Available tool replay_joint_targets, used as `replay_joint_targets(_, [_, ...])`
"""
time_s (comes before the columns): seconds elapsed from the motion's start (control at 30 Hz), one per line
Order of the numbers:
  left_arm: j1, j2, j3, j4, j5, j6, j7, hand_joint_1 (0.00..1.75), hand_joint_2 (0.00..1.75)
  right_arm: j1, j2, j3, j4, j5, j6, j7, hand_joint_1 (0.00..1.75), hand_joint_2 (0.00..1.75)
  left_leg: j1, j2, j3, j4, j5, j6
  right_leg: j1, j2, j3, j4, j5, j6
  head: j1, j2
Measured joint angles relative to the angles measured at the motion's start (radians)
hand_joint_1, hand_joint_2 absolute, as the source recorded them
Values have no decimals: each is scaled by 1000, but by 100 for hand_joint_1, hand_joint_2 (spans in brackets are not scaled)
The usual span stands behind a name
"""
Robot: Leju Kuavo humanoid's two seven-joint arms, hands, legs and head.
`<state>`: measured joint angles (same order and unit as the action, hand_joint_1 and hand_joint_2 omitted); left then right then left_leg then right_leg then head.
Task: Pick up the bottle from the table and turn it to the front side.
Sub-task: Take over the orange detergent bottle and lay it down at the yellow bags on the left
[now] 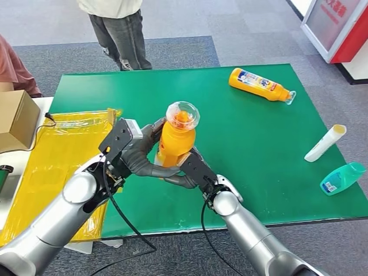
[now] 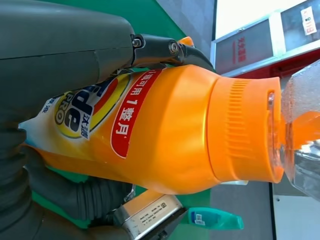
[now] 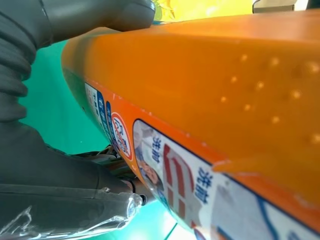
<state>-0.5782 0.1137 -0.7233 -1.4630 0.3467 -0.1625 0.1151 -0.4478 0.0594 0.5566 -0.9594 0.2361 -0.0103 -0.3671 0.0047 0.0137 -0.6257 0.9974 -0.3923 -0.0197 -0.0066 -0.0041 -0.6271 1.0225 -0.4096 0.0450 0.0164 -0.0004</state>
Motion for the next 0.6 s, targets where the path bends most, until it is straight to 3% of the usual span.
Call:
replay_joint_targets(0.2, [-8, 1, -7, 0, 0, 0, 3, 0, 175, -8, 6, 0, 27, 4, -13, -3, 175, 175, 0, 0, 0, 0, 0, 0, 0, 0, 0, 0, 0, 0, 0, 0])
replay_joint_targets(0.23, [-10, 1, -8, 1, 0, 0, 3, 15, 175, -11, 7, 0, 31, 4, -13, -4, 175, 175, 0, 0, 0, 0, 0, 0, 0, 0, 0, 0, 0, 0, 0, 0])
replay_joint_targets(0.33, [-11, 2, -9, 1, -1, 1, 4, 146, 175, -14, 9, -2, 37, 6, -14, -7, 175, 175, 0, 0, 0, 0, 0, 0, 0, 0, 0, 0, 0, 0, 0, 0])
replay_joint_targets(0.37, [-11, 2, -9, 1, -1, 2, 4, 175, 175, -14, 10, -2, 37, 6, -14, -7, 175, 175, 0, 0, 0, 0, 0, 0, 0, 0, 0, 0, 0, 0, 0, 0])
replay_joint_targets(0.6, [-14, 2, -6, 1, 0, 6, 4, 175, 175, -9, 12, -3, 37, 14, -15, -12, 175, 175, 0, 0, 0, 0, 0, 0, 0, 0, 0, 0, 0, 0, 0, 0])
